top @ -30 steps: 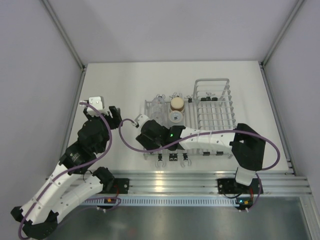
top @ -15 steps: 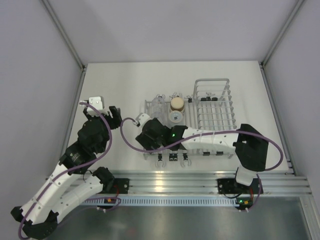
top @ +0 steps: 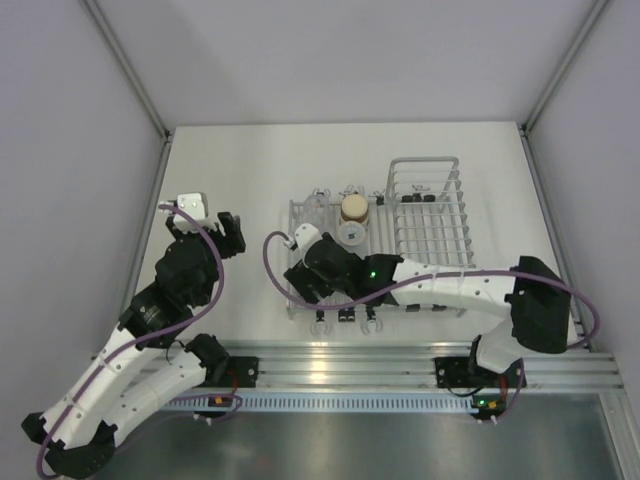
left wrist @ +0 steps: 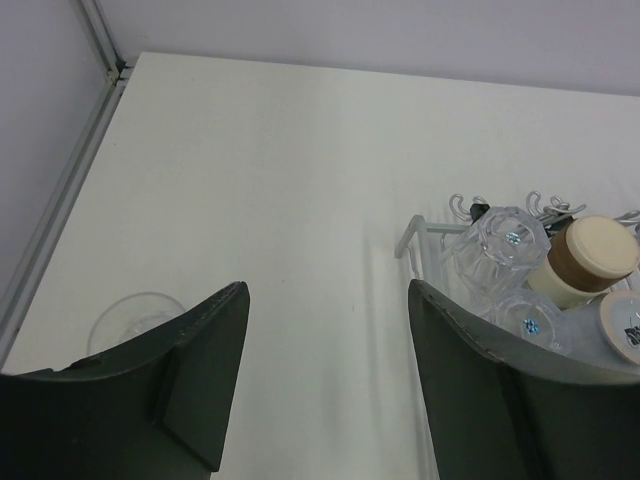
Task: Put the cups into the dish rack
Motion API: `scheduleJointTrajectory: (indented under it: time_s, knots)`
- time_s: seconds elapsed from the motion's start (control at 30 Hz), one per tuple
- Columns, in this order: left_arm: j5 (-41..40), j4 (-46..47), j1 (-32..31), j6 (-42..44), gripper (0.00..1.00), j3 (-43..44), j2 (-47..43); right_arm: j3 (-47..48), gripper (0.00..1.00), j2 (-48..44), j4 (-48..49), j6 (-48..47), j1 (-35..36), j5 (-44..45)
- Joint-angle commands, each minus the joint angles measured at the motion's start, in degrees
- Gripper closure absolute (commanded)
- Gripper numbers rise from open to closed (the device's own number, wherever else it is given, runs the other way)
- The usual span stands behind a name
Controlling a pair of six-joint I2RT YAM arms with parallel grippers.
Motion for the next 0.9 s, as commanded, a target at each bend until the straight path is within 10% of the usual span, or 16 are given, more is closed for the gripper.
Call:
scheduleJointTrajectory:
  time_s: [0.0,0.87]
  knots:
    - [-1.7,0.1,-0.1,0.2,0.30,-0.2,-0.2,-1.5,0.18,-6.8,6.2,0.7,0.9,0.7]
    - [-1.3,-5.1,2.4,0.9,0.29,1.6,15.0,-13.0,0.11,-50.7,3.1,-3.0,-6.5,11.8]
